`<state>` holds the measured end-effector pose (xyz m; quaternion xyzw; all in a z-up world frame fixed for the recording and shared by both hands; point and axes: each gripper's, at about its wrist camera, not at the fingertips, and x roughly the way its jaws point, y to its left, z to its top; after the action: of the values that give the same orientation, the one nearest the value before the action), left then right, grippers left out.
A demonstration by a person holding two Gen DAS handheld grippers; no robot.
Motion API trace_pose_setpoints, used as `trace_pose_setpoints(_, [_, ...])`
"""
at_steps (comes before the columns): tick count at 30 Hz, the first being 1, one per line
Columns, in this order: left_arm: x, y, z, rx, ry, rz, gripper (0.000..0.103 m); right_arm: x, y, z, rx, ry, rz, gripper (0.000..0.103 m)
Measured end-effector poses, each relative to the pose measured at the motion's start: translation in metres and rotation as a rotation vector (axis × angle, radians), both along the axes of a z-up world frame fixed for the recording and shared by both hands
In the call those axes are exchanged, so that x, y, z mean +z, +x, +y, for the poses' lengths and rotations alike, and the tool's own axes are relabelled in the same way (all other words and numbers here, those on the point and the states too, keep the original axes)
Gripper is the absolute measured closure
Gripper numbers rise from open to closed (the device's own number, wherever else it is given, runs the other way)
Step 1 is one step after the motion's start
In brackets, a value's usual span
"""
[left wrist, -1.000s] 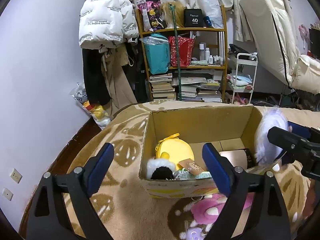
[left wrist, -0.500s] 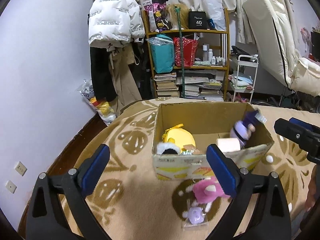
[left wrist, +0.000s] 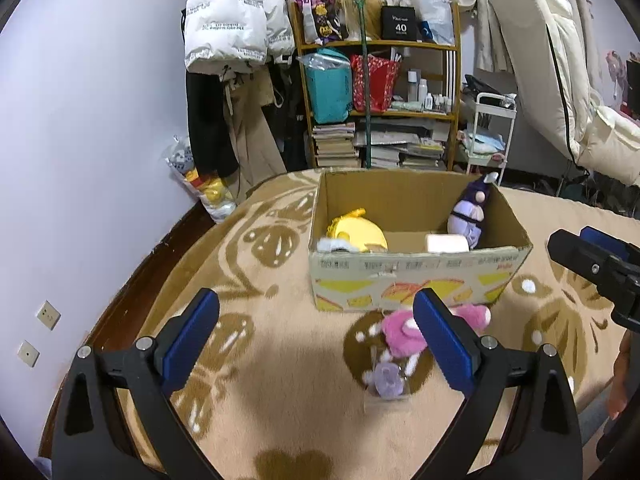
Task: Organize soft objects
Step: 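Move both tools back toward the pink plush and clear bagged figure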
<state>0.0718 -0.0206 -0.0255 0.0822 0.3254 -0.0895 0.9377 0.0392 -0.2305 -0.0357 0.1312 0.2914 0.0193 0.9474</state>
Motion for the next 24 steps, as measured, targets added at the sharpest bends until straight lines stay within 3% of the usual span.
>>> trace_pose_setpoints(24, [-0.045,0.026,-0.015,-0.016,0.015,0.188,0.006,-0.033,0.025,0.005,-0.006,0.003,0.109,0.002])
